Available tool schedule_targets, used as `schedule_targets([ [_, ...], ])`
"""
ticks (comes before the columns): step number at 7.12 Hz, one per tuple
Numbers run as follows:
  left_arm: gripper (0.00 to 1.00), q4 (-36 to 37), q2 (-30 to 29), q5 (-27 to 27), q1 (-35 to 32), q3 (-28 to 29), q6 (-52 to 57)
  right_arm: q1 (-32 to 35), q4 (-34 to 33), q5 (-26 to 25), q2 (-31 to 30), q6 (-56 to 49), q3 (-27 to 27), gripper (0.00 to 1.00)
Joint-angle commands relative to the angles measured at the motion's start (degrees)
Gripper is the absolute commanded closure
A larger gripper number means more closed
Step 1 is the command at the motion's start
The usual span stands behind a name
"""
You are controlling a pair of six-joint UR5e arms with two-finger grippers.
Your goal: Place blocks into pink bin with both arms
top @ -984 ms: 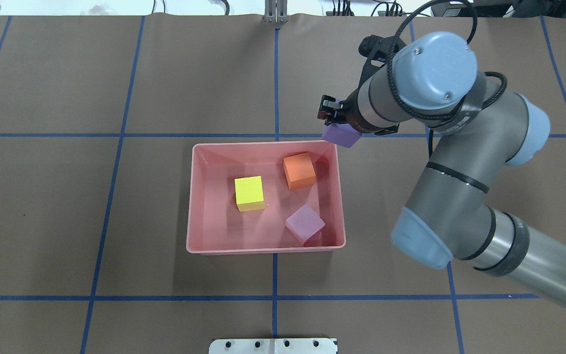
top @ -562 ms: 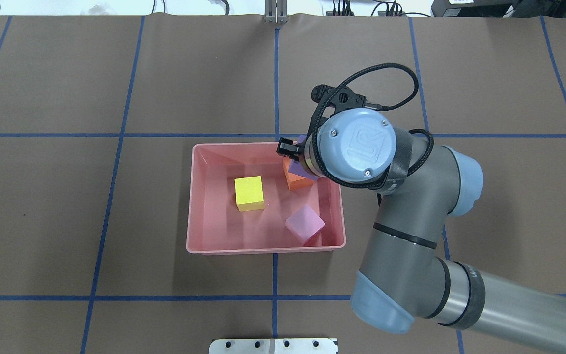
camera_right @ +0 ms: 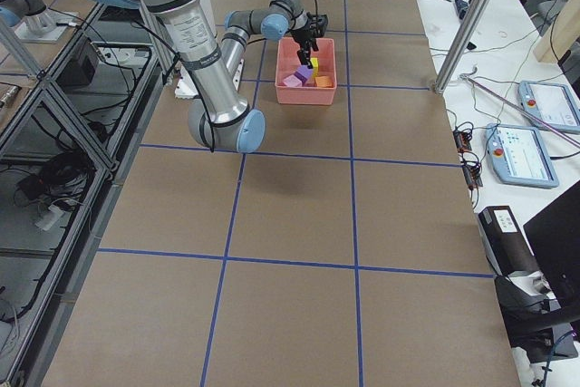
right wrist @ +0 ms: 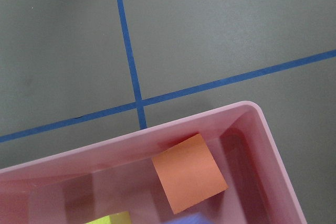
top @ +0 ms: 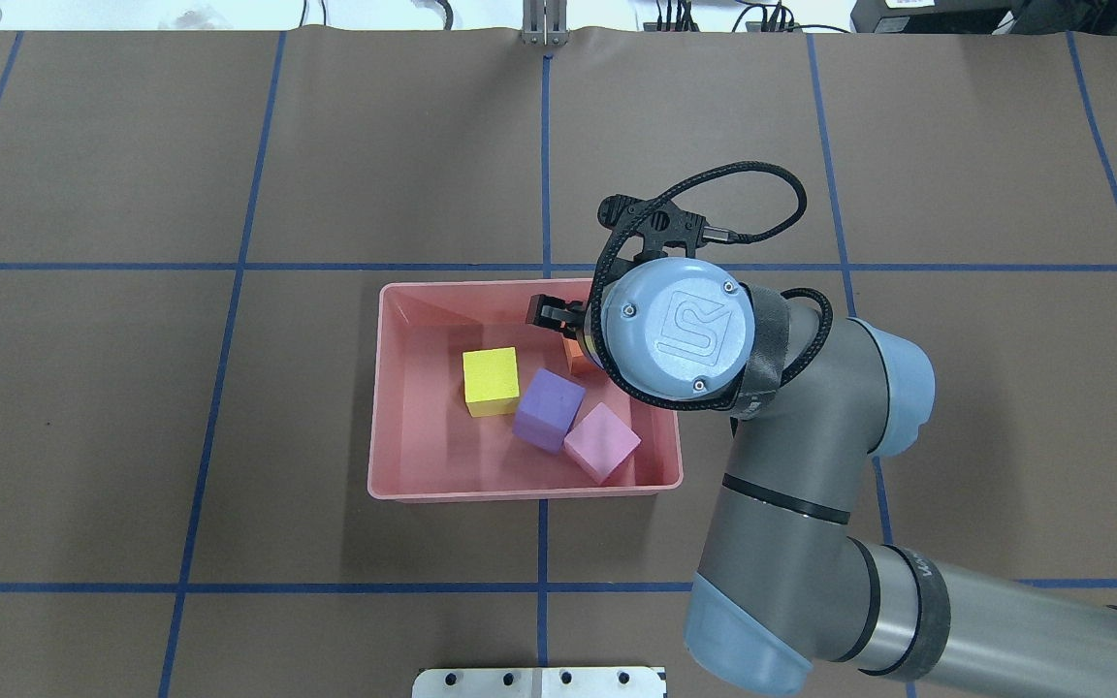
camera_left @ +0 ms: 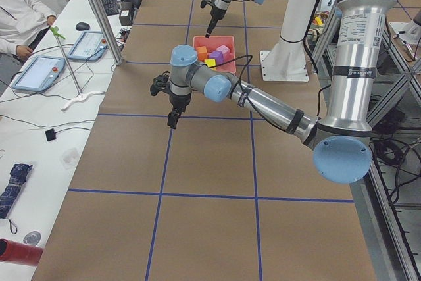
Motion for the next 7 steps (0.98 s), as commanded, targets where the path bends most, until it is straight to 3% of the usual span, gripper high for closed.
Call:
schedule_targets([
  [1,0.00,-0.09,0.18,0.00,0.04,1.19,-0.07,7.85,-2.10,6.96,-0.69,-8.73,0.62,0.00],
  [4,0.00,0.87,0.44,0.00,-0.13,2.76,0.02,27.01,-2.01,25.95,-6.38,-32.75,0.09,0.00],
  [6,0.00,0.53,2.10,-2.09,-2.67,4.62,0.54,36.00,-1.66,31.61,-12.79,-51.66,-2.53,0.00],
  [7,0.00,0.27,4.03,-7.42,-5.81,4.71,1.76,40.30,-1.57,35.11,-15.26,-58.01,-3.76,0.00],
])
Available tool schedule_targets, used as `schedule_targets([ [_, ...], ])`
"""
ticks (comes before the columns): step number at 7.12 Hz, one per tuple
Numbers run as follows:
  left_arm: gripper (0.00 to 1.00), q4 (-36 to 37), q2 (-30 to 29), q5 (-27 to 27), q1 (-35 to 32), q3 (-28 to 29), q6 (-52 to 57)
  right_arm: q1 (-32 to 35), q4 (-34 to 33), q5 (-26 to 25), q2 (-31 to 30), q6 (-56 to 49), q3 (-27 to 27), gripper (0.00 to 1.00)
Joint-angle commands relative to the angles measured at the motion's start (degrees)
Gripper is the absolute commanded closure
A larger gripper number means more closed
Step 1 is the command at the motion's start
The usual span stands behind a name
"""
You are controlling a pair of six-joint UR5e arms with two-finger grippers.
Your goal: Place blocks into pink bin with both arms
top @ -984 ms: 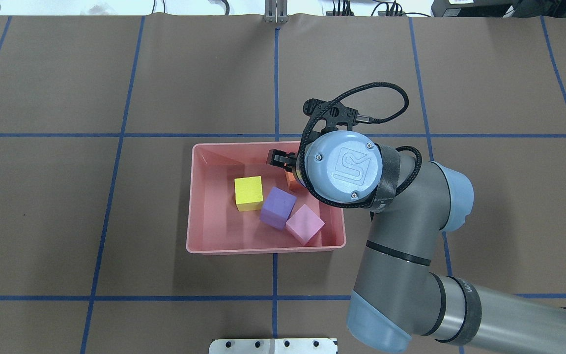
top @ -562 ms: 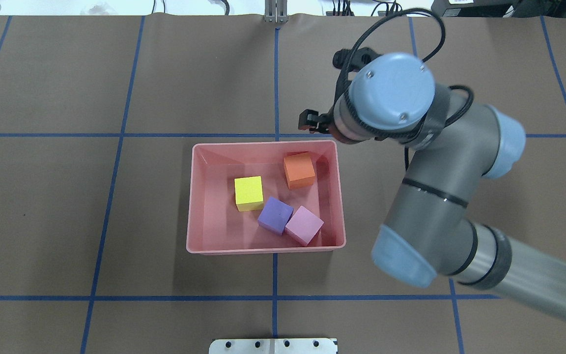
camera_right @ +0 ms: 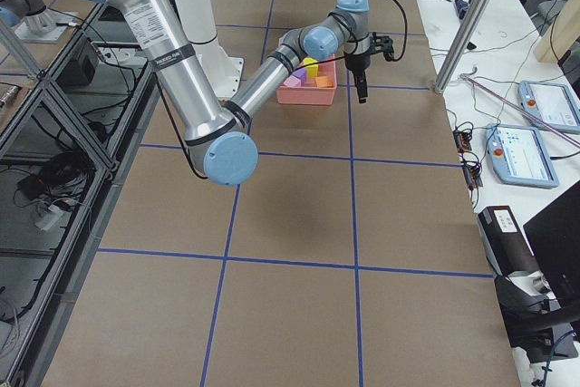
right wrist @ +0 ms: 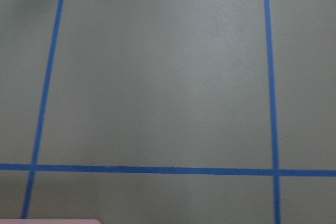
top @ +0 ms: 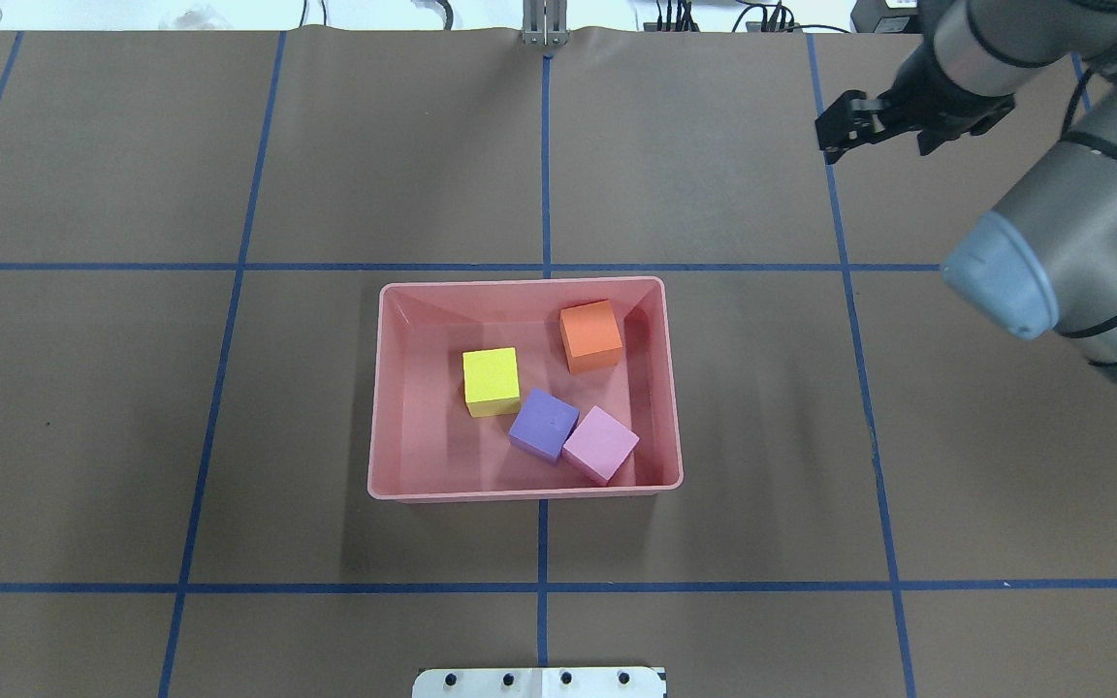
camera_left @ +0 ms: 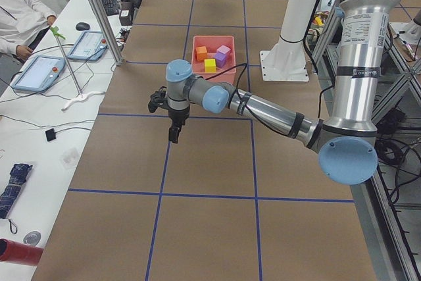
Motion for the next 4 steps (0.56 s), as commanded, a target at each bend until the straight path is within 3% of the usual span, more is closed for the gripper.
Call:
schedule_targets([
  [1,0.00,0.51,4.11,-8.01,-6.78,0.75,6.70,10.29,0.13,7.44,-6.68,-17.91,-2.68,0.00],
  [3,0.00,0.52,8.32,-9.18,-9.88,1.54,9.92,19.00,0.13,11.42,-12.49,-34.35,-7.15,0.00],
  [4,0.00,0.61,8.69,-9.10,-12.59,1.63,10.01,21.99,0.21,12.82,-15.91,-37.74,-8.04,0.00],
])
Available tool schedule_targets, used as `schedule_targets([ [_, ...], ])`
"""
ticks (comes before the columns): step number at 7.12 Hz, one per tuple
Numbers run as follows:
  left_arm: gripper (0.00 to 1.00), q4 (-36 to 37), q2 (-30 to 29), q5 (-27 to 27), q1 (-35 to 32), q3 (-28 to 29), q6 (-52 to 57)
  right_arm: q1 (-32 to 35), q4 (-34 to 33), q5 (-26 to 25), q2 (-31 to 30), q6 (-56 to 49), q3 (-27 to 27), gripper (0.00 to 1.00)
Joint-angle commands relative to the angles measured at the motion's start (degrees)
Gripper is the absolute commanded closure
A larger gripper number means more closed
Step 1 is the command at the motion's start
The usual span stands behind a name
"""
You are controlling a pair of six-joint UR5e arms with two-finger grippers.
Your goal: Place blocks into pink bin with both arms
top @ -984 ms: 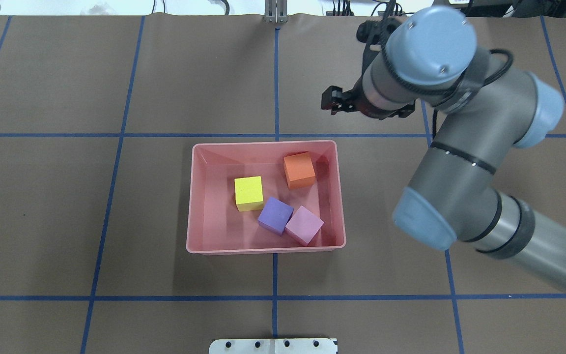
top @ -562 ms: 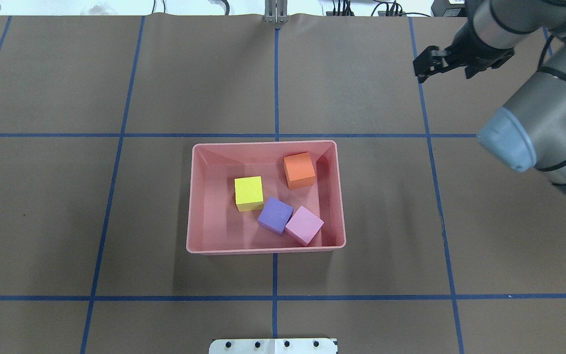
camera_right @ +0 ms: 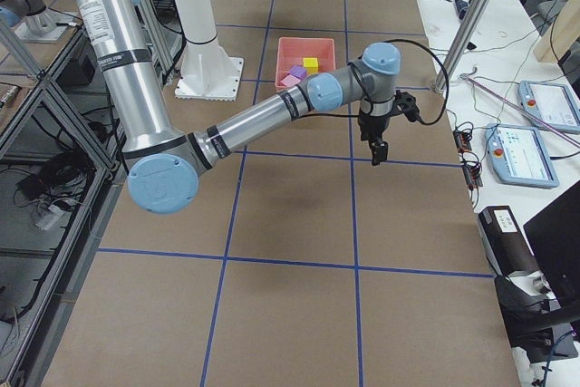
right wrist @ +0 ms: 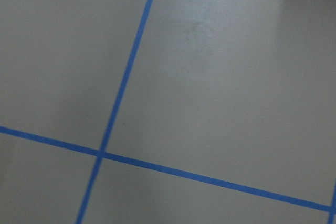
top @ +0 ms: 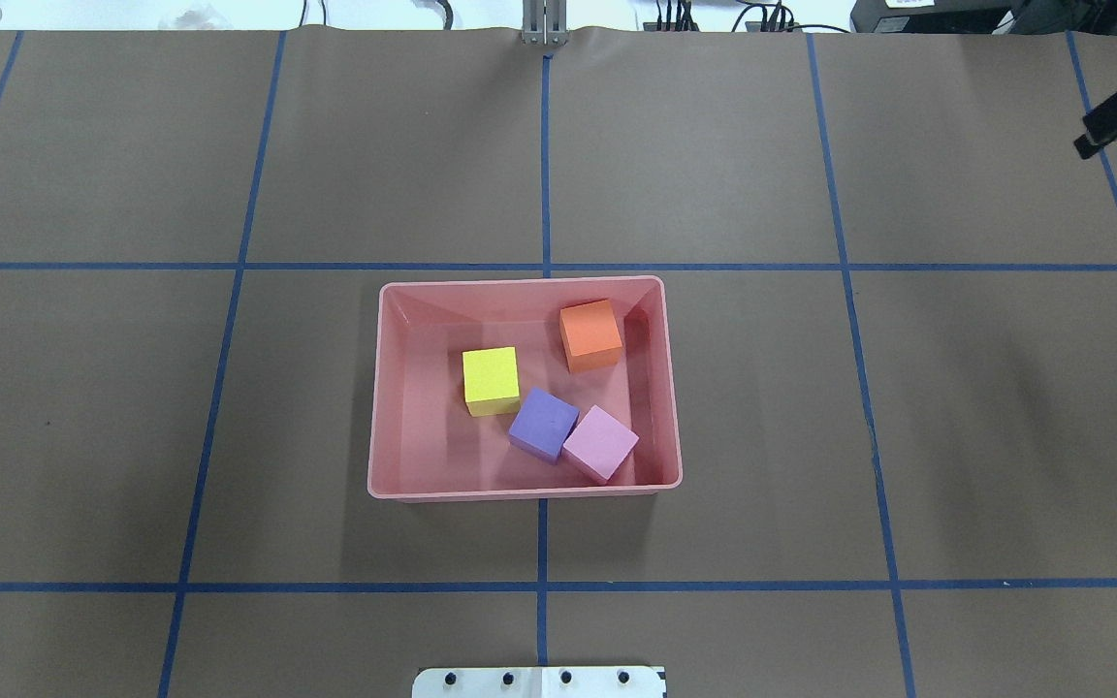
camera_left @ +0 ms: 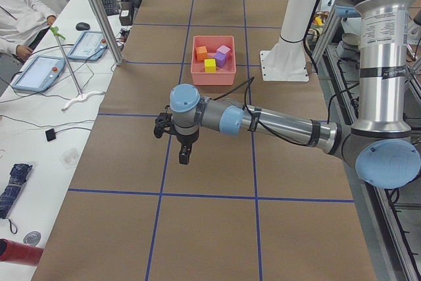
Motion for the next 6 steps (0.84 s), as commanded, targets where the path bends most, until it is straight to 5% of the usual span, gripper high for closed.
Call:
schedule_targets([
  [1,0.00,0.17,2.86,-0.34,-3.32,0.39,0.77,6.90,0.07,2.21,-7.26,-10.25,-2.15,0.00],
  [6,0.00,6.99,4.46,0.02,-4.73,-0.22,2.18,12.81,0.16,1.60,-17.13,-17.40,-2.60,0.00],
])
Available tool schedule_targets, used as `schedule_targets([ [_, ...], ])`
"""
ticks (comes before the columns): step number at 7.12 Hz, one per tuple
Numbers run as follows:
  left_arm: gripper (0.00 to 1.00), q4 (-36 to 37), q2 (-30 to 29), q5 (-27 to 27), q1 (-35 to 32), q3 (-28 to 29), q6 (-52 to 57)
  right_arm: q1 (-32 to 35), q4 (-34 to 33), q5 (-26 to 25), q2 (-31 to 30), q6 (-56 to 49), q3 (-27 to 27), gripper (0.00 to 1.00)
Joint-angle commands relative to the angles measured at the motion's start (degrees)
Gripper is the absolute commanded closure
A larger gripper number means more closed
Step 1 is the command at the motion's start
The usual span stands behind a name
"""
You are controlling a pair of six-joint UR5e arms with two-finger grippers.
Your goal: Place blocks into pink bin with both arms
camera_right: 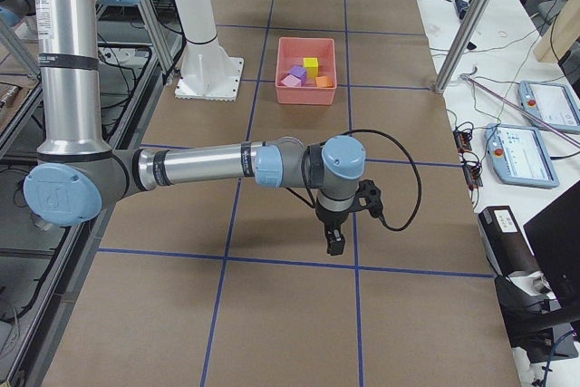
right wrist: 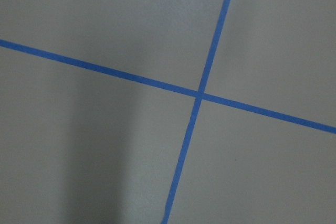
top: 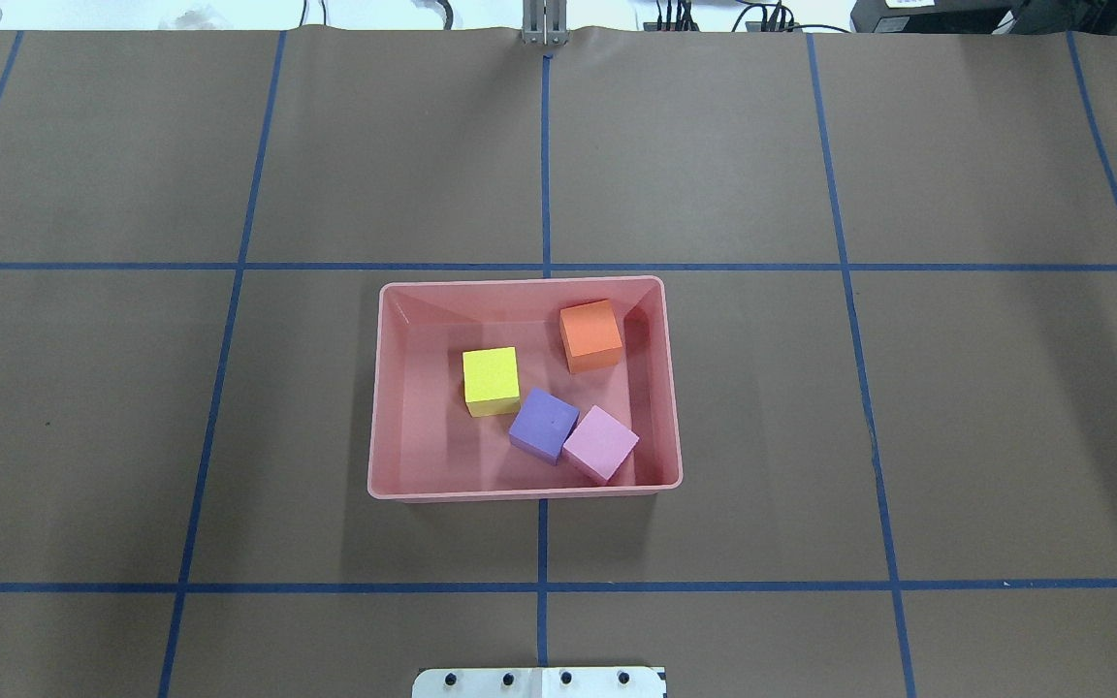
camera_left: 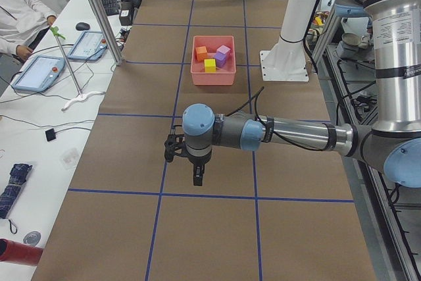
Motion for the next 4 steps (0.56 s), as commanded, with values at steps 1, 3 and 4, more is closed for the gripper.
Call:
schedule_targets([
  [1,0.00,4.81,-0.26,0.40,-0.40,-0.09,-0.40,1.65,0.01,0.01,-1.34,0.03,-0.13,0.00],
  [3,0.00,4.39,0.17,0.58,-1.81,-1.66,-0.14,2.18,0.01,0.02,-1.95,0.12,-0.13,0.00],
  [4,0.00,4.39,0.17,0.67,-1.81,-1.93,-0.14,2.18,-0.08,0.02,-1.96,0.21,-0.22,0.00],
])
